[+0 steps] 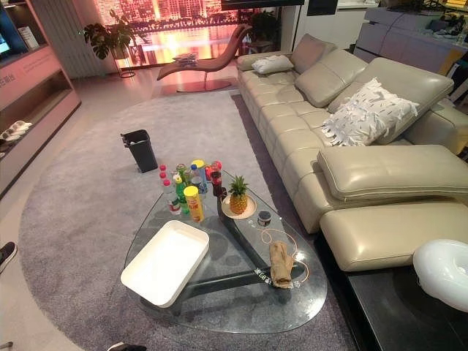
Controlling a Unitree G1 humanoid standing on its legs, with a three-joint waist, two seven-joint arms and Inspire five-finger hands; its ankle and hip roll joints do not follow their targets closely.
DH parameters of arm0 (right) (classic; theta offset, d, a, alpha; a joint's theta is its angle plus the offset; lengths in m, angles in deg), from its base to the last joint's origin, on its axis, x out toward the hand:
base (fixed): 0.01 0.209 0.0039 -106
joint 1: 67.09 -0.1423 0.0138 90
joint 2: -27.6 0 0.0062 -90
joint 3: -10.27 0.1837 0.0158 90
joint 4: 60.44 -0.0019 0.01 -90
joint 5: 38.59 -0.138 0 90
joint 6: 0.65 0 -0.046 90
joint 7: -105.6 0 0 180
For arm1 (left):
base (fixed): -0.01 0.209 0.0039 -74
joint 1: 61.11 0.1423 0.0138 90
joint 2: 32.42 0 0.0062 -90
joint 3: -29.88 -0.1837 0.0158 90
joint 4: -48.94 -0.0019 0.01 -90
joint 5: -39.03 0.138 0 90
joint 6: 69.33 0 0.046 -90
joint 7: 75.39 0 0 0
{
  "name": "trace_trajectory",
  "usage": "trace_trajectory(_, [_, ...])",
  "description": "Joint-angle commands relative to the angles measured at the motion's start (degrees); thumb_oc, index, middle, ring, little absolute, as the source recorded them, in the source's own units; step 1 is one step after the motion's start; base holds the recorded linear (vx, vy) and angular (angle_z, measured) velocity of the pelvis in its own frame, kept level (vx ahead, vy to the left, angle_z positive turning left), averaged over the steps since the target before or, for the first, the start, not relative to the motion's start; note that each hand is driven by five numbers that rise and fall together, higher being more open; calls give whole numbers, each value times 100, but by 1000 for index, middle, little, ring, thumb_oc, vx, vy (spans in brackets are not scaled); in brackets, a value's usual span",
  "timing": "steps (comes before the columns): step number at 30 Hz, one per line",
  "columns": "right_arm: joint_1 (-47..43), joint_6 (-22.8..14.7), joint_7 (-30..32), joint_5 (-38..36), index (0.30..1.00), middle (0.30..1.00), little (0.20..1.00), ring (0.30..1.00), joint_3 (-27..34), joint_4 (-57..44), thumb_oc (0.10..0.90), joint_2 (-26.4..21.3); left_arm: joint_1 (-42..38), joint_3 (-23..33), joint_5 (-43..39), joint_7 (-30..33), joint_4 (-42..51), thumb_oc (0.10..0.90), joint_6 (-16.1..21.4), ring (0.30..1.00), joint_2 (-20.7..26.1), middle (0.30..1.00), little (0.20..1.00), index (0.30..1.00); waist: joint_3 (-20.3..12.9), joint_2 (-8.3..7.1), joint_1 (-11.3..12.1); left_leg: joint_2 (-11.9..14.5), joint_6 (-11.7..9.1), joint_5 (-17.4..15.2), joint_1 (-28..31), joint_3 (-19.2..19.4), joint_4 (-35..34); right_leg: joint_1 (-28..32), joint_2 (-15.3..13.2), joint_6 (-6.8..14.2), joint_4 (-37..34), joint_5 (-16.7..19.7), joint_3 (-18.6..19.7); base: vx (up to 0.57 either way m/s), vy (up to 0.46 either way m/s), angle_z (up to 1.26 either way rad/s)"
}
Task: Wipe the table with a cloth and put it in the basket.
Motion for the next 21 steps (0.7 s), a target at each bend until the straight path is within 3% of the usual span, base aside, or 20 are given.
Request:
trace_trajectory(1, [-498, 93, -50, 83, 900, 900, 900, 900, -92, 339, 800, 7, -434, -93, 208, -70, -271, 800, -57, 900, -48, 900, 900, 900, 209, -270, 38, -44, 3, -268, 328, 106, 0, -52, -196, 227, 23, 267, 30, 0, 0, 0])
trace_trajectory(21, [-448, 76, -23, 74, 900, 900, 900, 900, -90, 361, 800, 7, -386, -40, 120, -18, -273, 800, -79, 900, -39, 900, 900, 900, 245, -278, 41, -37, -5, -247, 303, 46, 0, -50, -169, 214, 23, 269, 52, 0, 0, 0])
